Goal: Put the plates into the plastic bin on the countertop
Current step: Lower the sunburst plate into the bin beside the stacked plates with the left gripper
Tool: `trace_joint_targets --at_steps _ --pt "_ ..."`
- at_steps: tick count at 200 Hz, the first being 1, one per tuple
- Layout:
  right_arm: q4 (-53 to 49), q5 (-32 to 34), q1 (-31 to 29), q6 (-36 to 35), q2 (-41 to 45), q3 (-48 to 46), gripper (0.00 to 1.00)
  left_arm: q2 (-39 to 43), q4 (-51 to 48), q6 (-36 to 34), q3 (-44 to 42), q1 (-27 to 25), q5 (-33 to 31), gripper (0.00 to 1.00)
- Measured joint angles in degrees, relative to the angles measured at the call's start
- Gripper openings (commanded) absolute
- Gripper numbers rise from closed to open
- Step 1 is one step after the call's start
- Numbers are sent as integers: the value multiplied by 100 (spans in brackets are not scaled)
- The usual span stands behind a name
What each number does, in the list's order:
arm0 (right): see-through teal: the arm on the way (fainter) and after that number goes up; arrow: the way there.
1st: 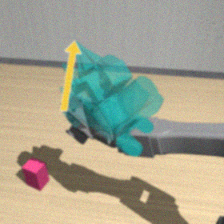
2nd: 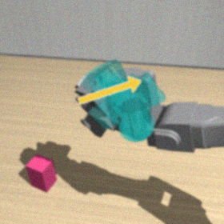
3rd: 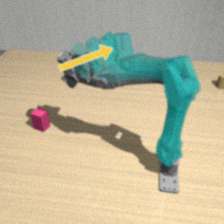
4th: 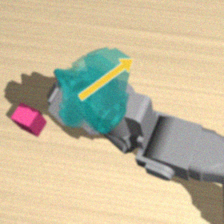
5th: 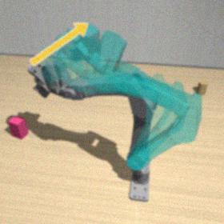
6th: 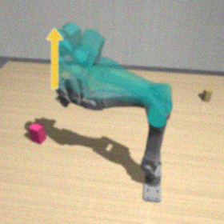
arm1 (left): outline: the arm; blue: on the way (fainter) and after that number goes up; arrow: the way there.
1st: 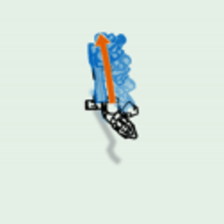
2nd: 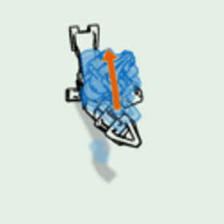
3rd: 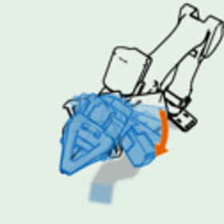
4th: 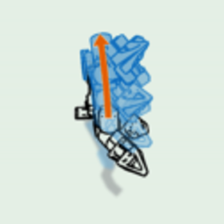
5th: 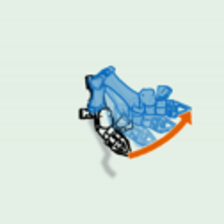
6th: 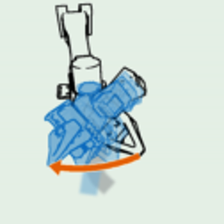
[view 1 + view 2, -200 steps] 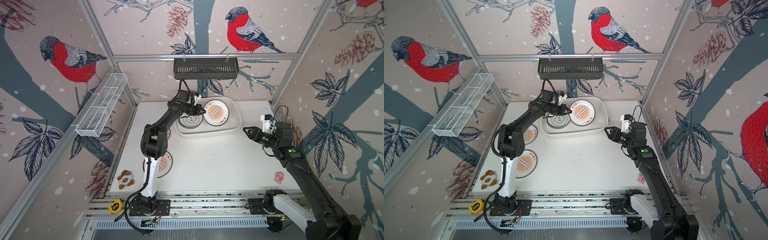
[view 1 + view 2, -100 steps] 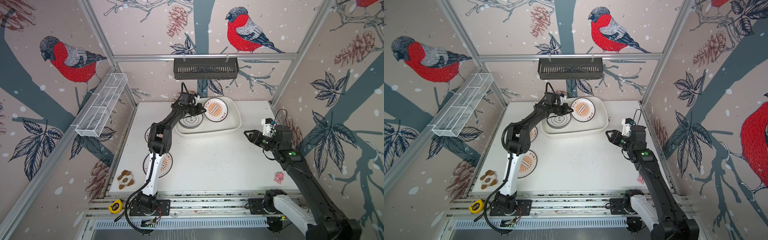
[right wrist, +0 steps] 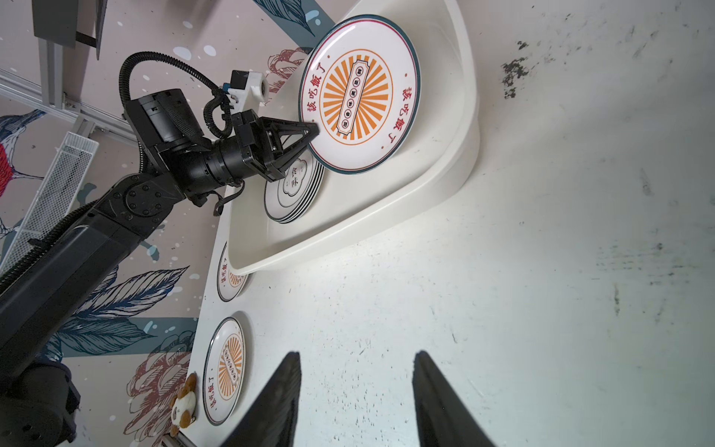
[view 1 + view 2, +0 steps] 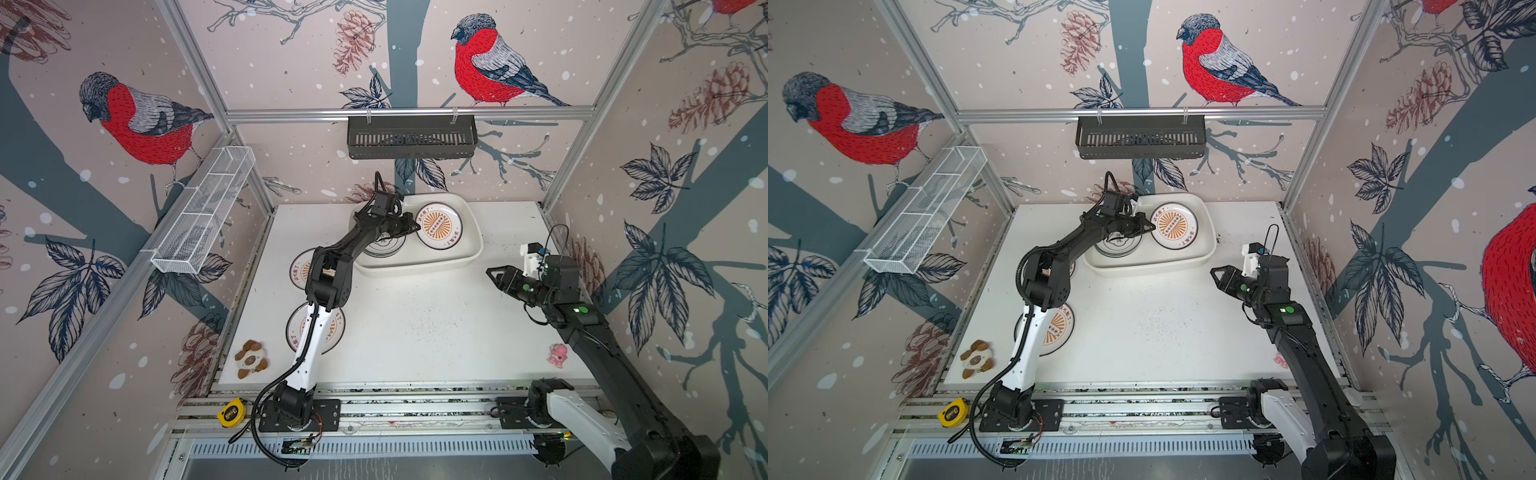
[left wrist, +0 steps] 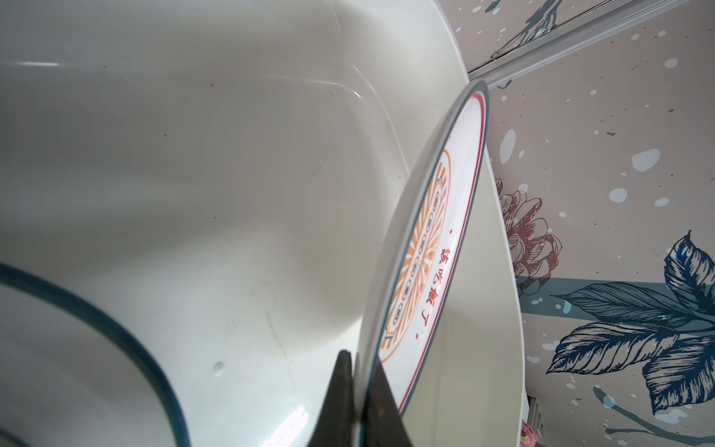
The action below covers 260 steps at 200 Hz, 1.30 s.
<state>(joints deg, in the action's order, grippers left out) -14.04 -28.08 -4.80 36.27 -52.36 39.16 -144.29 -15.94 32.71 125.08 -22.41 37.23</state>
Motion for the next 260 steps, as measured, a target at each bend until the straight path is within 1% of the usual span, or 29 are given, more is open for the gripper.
trace_joint_targets --at_steps 110,140,214,260 --pt "129 -4 37 4 26 -210 48 -188 66 94 66 -140 0 0" --pt "142 -4 44 76 20 -280 48 -199 66 131 116 -144 -17 5" --pt "304 -11 70 105 -96 -317 48 -254 59 131 127 -221 -46 5" --pt "387 -59 125 103 -136 -378 48 -271 63 125 127 -299 -105 10"
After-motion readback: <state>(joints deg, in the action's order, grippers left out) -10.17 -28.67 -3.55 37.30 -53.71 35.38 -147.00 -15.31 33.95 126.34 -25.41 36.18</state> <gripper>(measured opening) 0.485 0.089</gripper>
